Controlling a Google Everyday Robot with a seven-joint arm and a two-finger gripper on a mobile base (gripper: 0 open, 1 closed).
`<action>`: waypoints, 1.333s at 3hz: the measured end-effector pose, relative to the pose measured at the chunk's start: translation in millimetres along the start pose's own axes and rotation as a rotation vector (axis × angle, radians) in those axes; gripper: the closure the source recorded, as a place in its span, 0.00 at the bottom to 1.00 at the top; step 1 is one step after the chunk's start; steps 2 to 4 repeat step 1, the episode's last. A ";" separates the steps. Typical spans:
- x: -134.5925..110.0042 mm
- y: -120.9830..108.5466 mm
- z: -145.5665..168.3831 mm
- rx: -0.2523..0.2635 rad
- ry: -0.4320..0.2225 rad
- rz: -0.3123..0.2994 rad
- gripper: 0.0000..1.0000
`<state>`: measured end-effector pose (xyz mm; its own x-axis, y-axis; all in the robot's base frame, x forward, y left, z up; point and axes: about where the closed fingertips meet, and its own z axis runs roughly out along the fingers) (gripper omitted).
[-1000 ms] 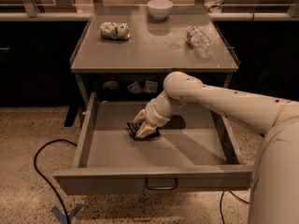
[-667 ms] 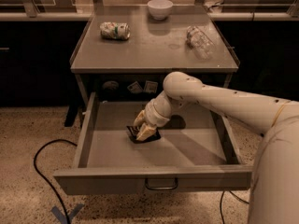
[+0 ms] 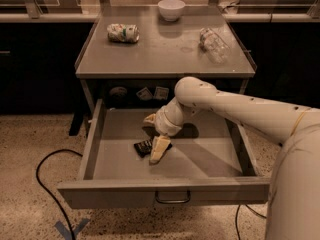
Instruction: Place rxbar chocolate into top drawer
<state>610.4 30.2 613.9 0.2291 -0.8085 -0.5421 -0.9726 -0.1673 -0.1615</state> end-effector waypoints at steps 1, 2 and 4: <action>0.0 0.0 0.0 0.000 0.000 0.000 0.00; 0.0 0.0 0.0 0.000 0.000 0.000 0.00; 0.0 0.0 0.0 0.000 0.000 0.000 0.00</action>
Offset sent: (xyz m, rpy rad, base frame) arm 0.0000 0.0000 0.0000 0.0000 0.0000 0.0000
